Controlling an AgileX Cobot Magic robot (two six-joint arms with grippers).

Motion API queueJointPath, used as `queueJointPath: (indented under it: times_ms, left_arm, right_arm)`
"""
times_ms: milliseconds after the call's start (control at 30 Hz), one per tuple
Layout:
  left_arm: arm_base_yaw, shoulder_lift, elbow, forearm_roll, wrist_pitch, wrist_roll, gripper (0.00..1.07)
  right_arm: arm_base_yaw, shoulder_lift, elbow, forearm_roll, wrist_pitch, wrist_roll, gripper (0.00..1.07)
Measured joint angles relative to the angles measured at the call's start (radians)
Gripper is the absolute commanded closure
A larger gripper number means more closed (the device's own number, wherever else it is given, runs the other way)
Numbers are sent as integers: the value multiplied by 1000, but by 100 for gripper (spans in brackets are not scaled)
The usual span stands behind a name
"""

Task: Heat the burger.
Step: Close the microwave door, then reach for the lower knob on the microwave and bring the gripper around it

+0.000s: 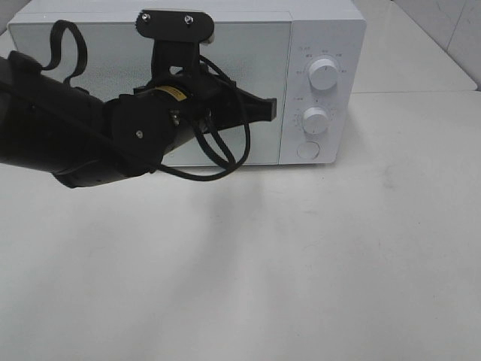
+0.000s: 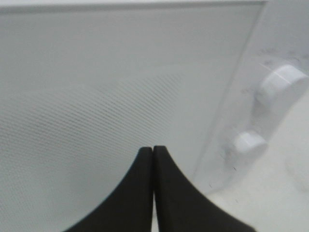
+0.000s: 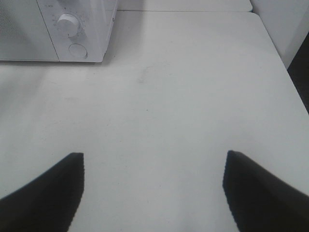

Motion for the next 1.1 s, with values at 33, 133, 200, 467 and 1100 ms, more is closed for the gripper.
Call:
queueJointPath:
  times_ms: [33, 133, 200, 467, 1100]
  left_arm:
    - [0, 0, 0, 0, 0, 0, 105]
    - [-8, -44, 18, 4, 172, 0, 73]
    - [-8, -55, 20, 9, 223, 0, 60]
    - [-6, -124, 21, 68, 532, 0, 3]
    - [42, -369, 22, 393, 1173, -99, 3]
  right_arm:
    - [0, 0, 0, 0, 0, 0, 31]
    - [0, 0, 0, 0, 0, 0, 31]
    - [0, 0, 0, 0, 0, 0, 31]
    - [0, 0, 0, 0, 0, 0, 31]
    - [0, 0, 0, 0, 0, 0, 31]
